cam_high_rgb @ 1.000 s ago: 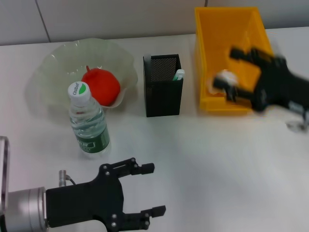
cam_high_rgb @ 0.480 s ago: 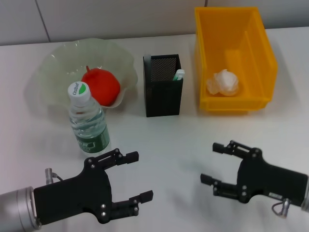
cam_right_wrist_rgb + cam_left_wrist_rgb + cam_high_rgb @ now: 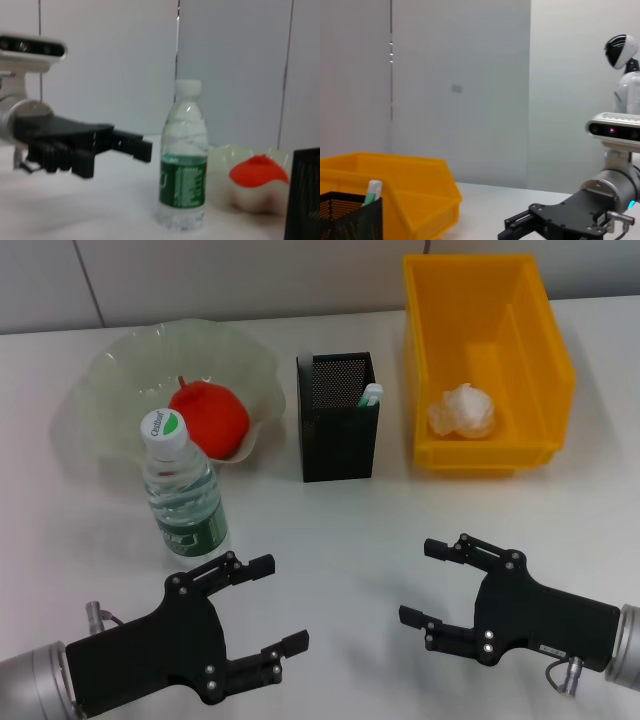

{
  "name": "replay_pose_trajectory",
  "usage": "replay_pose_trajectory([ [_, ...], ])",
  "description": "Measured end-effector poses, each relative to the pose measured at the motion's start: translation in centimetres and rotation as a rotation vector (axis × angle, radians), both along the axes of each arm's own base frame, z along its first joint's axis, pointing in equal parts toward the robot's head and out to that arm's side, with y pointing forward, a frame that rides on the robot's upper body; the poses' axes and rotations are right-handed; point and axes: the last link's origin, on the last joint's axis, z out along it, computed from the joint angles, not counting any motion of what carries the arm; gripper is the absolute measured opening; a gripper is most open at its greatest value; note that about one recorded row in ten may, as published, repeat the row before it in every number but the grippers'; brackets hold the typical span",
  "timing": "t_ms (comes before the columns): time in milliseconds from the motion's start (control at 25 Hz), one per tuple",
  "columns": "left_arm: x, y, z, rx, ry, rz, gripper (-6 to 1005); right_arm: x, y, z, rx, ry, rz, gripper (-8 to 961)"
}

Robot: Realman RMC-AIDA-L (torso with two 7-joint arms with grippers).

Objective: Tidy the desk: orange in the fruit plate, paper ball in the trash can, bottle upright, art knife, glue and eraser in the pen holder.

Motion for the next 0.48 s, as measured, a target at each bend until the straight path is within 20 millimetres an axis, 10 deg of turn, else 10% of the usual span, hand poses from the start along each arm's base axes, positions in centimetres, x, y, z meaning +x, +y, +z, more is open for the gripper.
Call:
replay_pose_trajectory([
  [480,-0.05,0.14,-0.13,0.031,-0.016,0.014,800,-0.81,-0.81,0.47,0.048,0.138,-0.012,783],
])
